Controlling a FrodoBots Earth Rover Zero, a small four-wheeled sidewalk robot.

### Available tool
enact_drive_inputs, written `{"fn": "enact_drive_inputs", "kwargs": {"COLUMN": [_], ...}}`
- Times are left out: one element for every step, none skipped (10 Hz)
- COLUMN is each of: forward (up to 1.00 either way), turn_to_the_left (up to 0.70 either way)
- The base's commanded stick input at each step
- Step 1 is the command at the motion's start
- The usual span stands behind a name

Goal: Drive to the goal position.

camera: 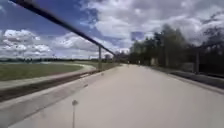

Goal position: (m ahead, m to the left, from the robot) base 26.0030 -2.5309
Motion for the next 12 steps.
{"fn": "enact_drive_inputs", "kwargs": {"forward": [1.0,1.0,1.0,1.0,1.0,1.0,1.0,1.0,1.0,1.0,1.0,1.0], "turn_to_the_left": [0.0,0.0,0.0,0.0,0.0,0.0,0.0,0.0,0.0,-0.24,-0.4,-0.4]}}
